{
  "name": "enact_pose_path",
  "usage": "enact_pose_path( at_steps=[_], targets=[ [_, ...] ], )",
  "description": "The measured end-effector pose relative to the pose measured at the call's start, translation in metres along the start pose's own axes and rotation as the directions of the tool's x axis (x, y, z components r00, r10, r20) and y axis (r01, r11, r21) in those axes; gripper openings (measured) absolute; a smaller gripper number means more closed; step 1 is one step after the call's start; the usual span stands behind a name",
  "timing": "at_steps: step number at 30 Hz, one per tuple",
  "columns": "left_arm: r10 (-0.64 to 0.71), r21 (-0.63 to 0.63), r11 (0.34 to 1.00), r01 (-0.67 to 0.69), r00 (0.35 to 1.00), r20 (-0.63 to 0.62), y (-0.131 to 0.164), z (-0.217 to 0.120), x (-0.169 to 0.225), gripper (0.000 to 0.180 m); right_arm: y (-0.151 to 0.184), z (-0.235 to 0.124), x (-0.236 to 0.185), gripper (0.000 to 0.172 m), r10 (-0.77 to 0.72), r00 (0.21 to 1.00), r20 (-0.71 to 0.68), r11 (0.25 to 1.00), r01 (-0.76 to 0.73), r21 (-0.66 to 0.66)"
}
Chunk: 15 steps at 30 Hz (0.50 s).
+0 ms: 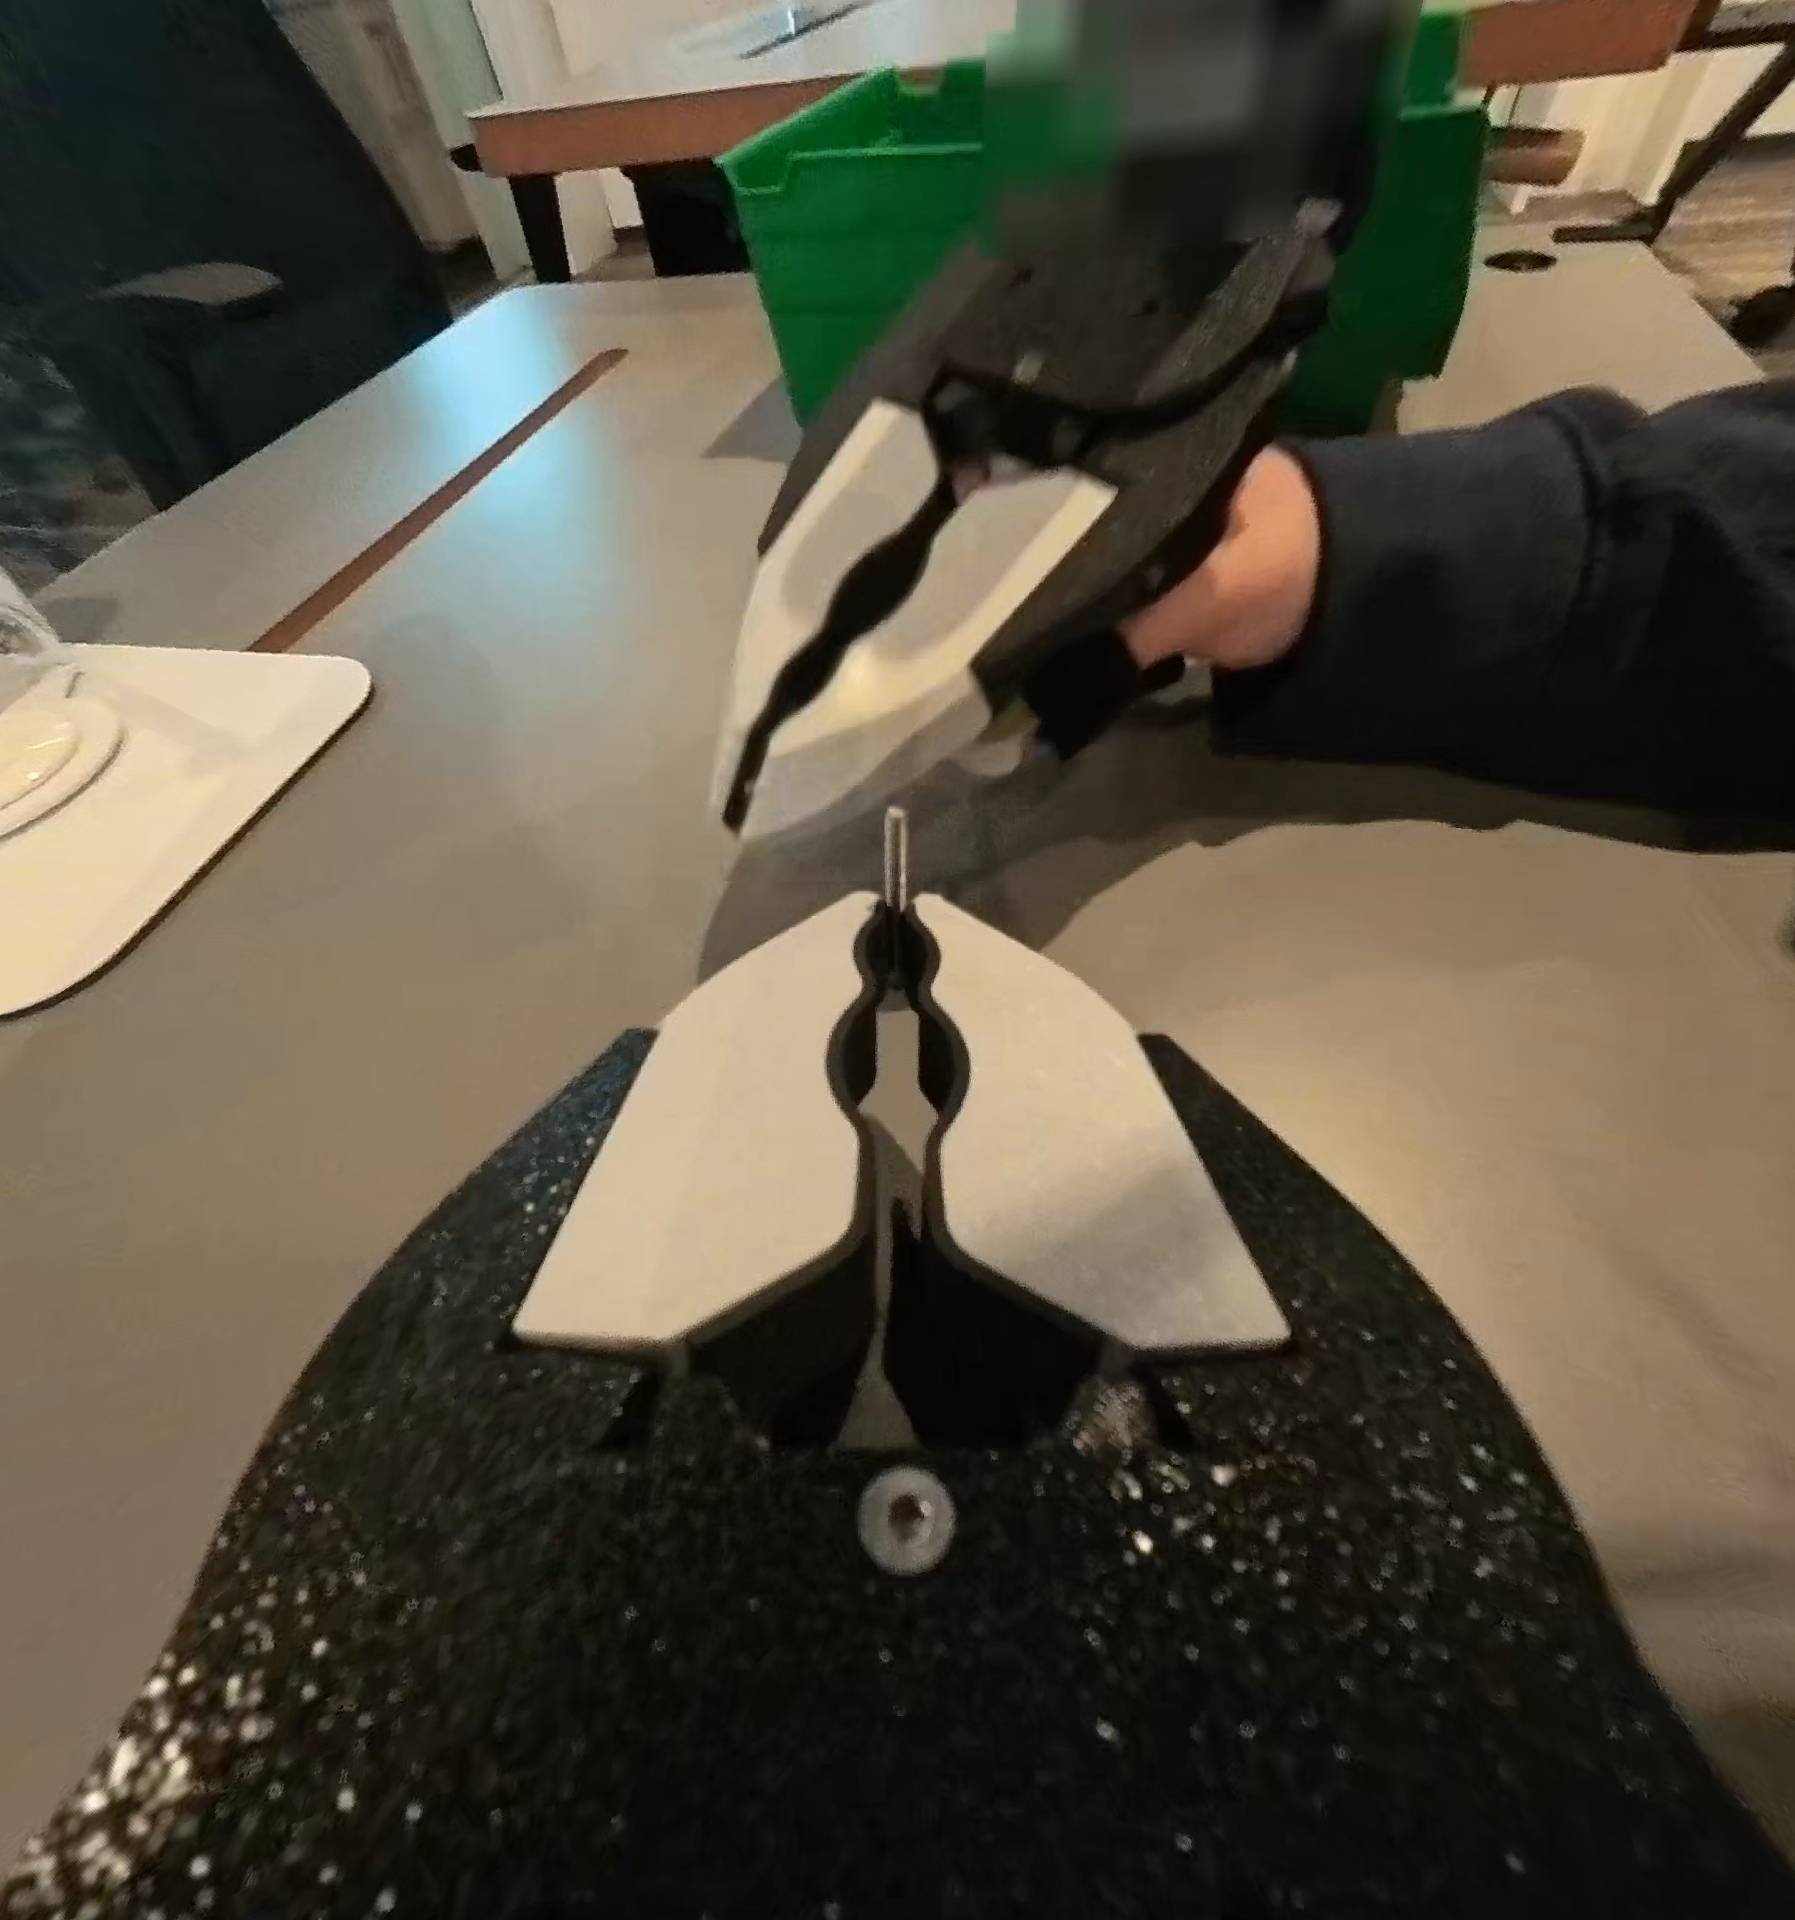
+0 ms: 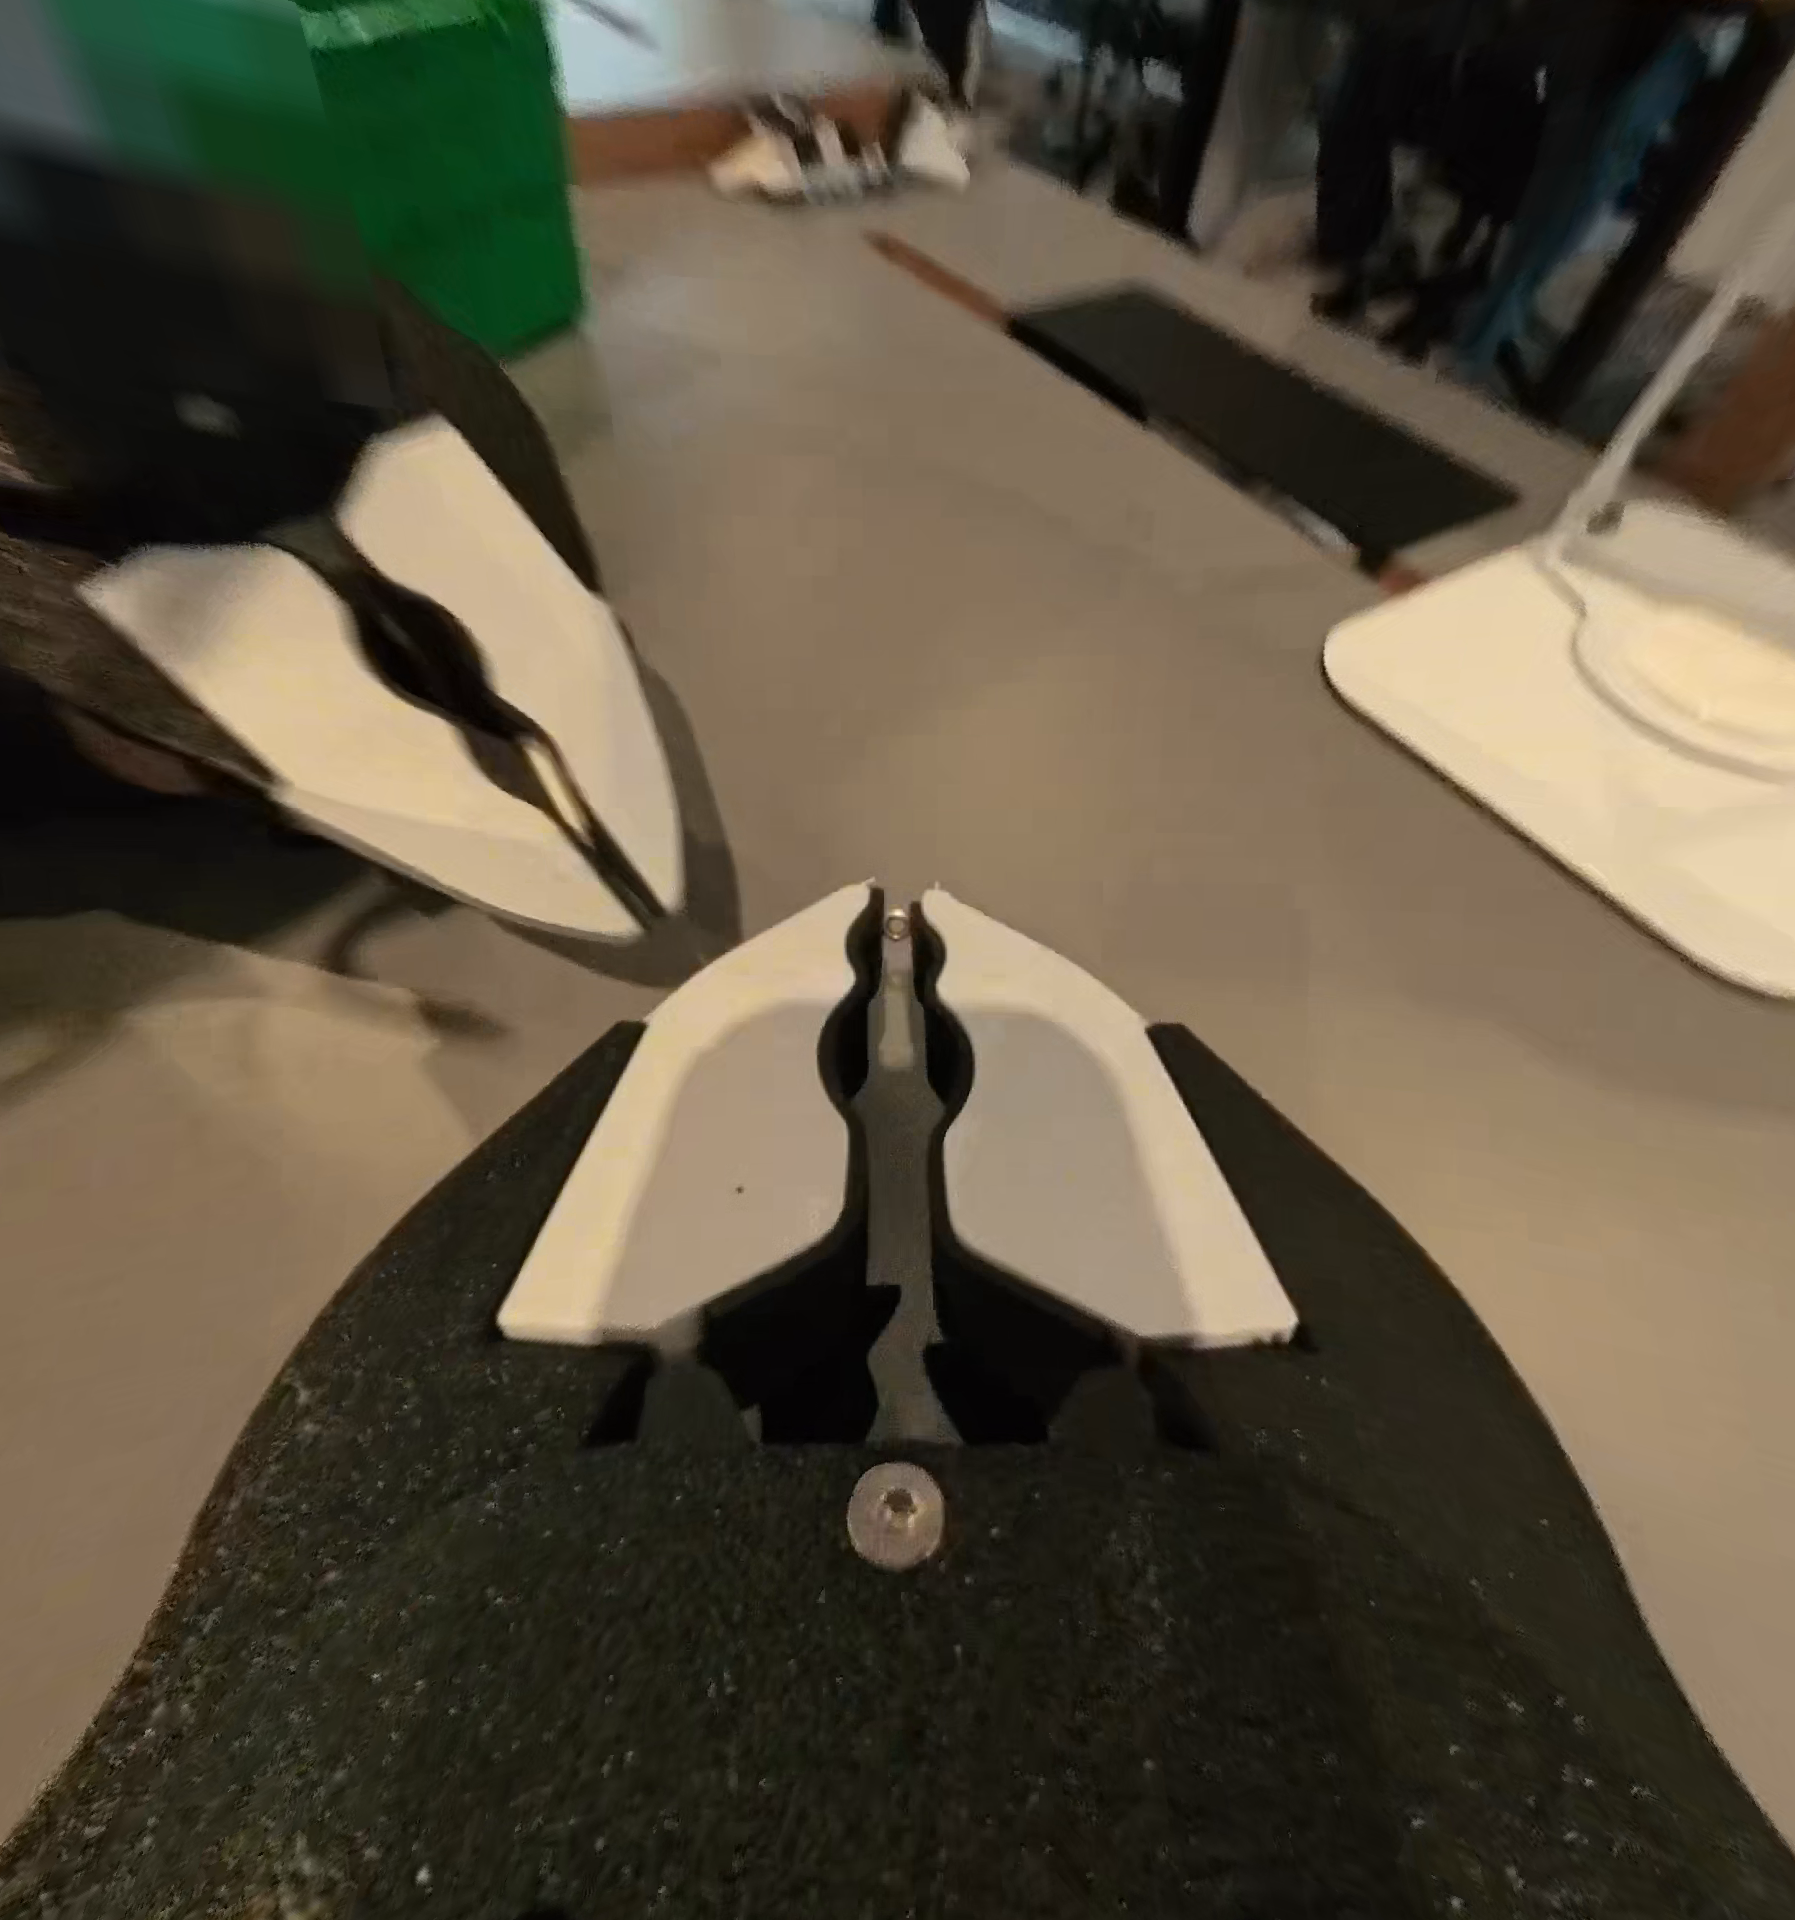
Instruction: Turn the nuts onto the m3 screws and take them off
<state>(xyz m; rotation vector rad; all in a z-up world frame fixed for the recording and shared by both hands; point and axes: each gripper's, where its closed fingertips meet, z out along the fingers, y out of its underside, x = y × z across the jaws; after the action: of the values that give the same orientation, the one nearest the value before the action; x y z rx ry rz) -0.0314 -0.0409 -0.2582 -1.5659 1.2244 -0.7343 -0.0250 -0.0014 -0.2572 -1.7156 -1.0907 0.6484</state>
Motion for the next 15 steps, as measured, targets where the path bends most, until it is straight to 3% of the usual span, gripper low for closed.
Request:
enact_pose_path(
  at_steps=[5,15],
  targets=[
    [0.026,-0.03,0.999,-0.027,0.999,-0.023,0.003,0.003,0.005,0.001,-0.034,-0.02,-0.028,0.005,-0.156,0.983,0.094,0.974,0.138,0.178],
    [0.053,-0.01,0.999,-0.054,0.997,-0.047,0.001,0.004,0.01,0.001,-0.035,-0.022,-0.056,0.005,-0.227,0.946,0.233,0.962,0.18,0.205]
  ],
)
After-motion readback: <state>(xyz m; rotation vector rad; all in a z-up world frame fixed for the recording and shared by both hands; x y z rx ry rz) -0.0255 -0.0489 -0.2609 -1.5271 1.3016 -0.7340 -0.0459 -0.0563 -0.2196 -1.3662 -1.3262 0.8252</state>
